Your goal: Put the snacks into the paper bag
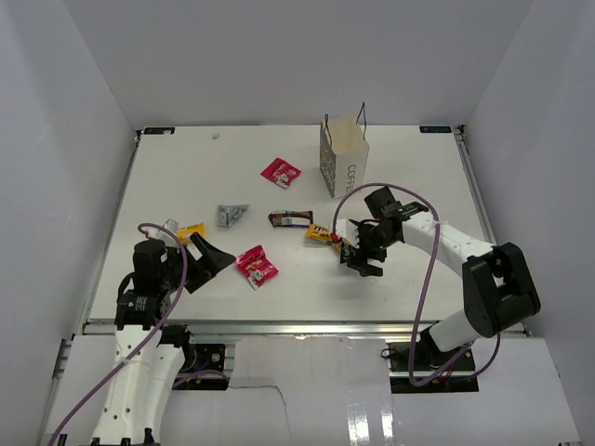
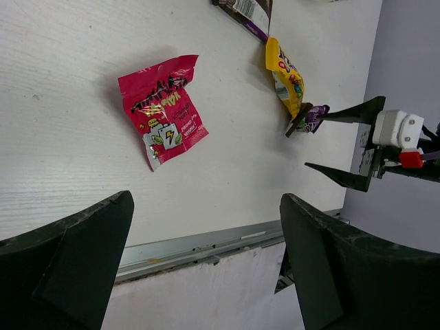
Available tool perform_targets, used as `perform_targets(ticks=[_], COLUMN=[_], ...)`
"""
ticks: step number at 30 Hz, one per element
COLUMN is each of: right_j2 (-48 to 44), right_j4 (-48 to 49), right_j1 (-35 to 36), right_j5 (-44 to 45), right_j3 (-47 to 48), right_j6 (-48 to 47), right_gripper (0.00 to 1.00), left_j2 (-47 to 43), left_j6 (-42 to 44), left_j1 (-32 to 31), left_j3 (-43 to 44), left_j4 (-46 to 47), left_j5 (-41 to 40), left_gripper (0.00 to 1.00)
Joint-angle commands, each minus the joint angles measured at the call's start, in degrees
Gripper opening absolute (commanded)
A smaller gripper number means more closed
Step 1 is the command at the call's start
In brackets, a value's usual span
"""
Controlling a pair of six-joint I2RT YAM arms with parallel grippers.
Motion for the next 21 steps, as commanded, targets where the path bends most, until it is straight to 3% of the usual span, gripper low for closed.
perform_targets(ticks=[1,4,9,15,19,21], right_j2=[0.1,2.9,7.0,8.2,6.6,4.8], right_j4=[16.1,19.5,22.1,19.5,15.4,11.4], right_j1=[3.4,4.6,4.6,4.5,4.3,4.3], right_j5=[11.6,12.8,12.2,8.6,4.8,1.4], right_j3=[-2.2,-3.7,-2.6,-1.0,-1.4,-1.5], right_j6=[6.6,8.3,9.8,11.1,9.0,7.3], right_gripper=[0.9,0.9,1.0,0.7,0.37,0.3], left_j2=[2.2,3.1,1.8,0.6,-0.5,-0.8], left_j6=[0.8,0.8,0.2,0.1,-0.3,-0.4], left_j1=[0.3,0.3,0.3,0.3,0.3,0.2], left_j3=[0.7,0.9,-0.1,-0.6,-0.9,-1.1], left_j4=[0.8,1.4,1.4,0.6,0.2,0.0], left_j5=[0.8,0.8,1.1,1.1,0.9,0.9], left_gripper=[0.98,0.98,0.98,0.98,0.98,0.98])
